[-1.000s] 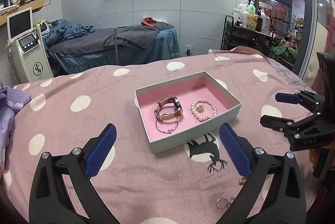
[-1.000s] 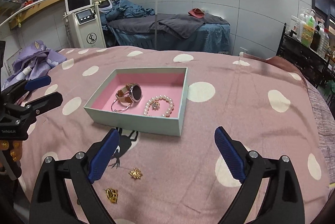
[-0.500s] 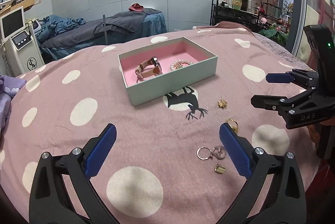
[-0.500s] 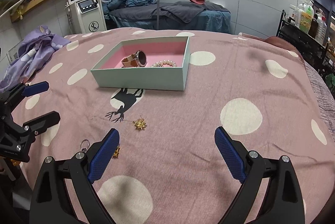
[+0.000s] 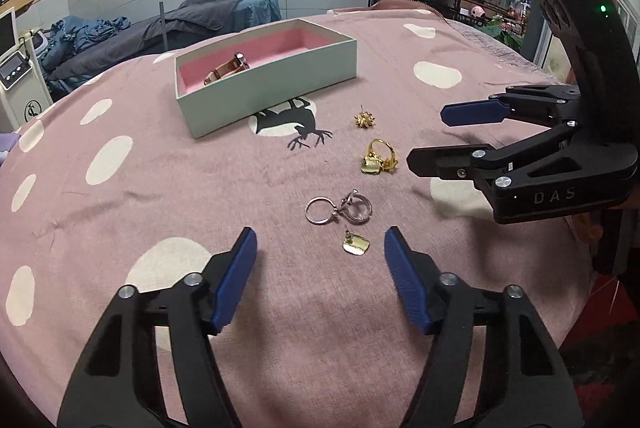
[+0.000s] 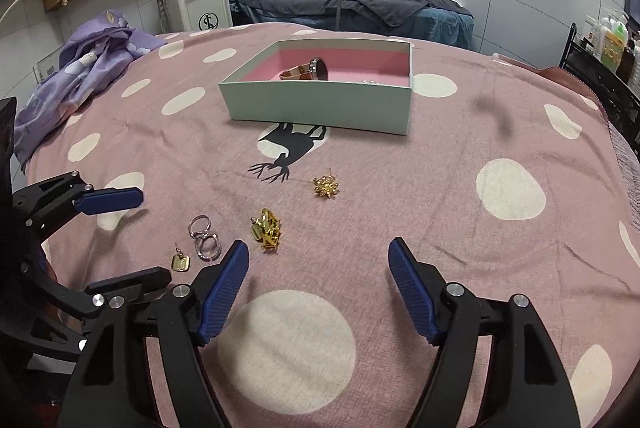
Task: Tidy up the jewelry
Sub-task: 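Move both grippers back toward the key ring, gold charm and earrings, then grasp the small gold heart charm with the left gripper while the right gripper grasps a gold earring, then carry the charm in the left gripper and earring in the right over the box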
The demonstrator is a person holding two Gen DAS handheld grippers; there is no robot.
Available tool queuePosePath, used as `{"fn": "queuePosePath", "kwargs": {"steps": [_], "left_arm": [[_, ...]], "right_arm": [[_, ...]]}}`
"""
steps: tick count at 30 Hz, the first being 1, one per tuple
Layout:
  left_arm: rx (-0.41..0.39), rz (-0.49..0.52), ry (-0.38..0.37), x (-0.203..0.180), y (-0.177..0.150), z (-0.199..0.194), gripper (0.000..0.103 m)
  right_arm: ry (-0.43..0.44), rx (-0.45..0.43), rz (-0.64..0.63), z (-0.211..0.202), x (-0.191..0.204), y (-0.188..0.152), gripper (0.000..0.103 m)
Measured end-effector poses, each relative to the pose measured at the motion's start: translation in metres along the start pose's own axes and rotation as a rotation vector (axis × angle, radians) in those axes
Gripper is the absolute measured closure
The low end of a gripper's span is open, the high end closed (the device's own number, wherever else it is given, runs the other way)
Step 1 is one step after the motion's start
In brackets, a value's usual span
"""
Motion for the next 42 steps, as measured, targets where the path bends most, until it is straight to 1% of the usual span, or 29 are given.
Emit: {"fn": "queuePosePath", "kwargs": {"steps": [4, 6, 8, 16, 18, 20, 22, 23, 24, 27, 30, 42], "left_arm": [[0.016, -0.004, -0.026, -0.003, 0.000, 0.008, 0.053], [0.022, -0.001, -0.038, -0.005, 0.000, 0.010, 0.061], [0.023, 0.007, -0.045, -0.008, 0.000, 0.011, 0.065], [0.020, 0.019, -0.065, -0.012, 0.003, 0.015, 0.073], [0.015, 0.025, -0.074, -0.013, 0.004, 0.016, 0.078], [0.013, 0.028, -0.080, -0.015, 0.003, 0.016, 0.081], [0.011, 0.032, -0.082, -0.015, 0.003, 0.016, 0.082], [0.011, 0.030, -0.087, -0.015, 0.003, 0.016, 0.083], [0.010, 0.026, -0.093, -0.014, 0.003, 0.016, 0.083], [0.009, 0.024, -0.095, -0.014, 0.003, 0.015, 0.085], [0.009, 0.025, -0.099, -0.014, 0.002, 0.014, 0.089], [-0.005, 0.006, -0.116, -0.013, -0.005, 0.005, 0.089]], "right_arm": [[0.008, 0.018, -0.036, 0.004, 0.009, -0.001, 0.046], [0.007, 0.030, -0.049, 0.007, 0.012, -0.001, 0.053], [0.007, 0.041, -0.060, 0.011, 0.014, -0.001, 0.056], [0.019, 0.066, -0.087, 0.019, 0.019, 0.004, 0.067], [0.021, 0.071, -0.098, 0.021, 0.021, 0.006, 0.076], [0.023, 0.077, -0.109, 0.023, 0.023, 0.008, 0.080], [0.026, 0.081, -0.117, 0.024, 0.024, 0.008, 0.084], [0.032, 0.082, -0.119, 0.024, 0.024, 0.008, 0.086], [0.036, 0.083, -0.120, 0.024, 0.024, 0.008, 0.091], [0.036, 0.083, -0.128, 0.024, 0.026, 0.008, 0.094], [0.040, 0.082, -0.125, 0.023, 0.026, 0.007, 0.094], [0.064, 0.063, -0.072, 0.010, 0.012, -0.001, 0.094]]}}
Point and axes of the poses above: each gripper's, at about its wrist camera, not at the fingertips, and z roughly the way its jaws point, x to its left, y to its top, the point moved 6 cm from there along z, roughly the way its jaws point, and after that the axes turned 13 degrees about x, right-handed, at the moved point
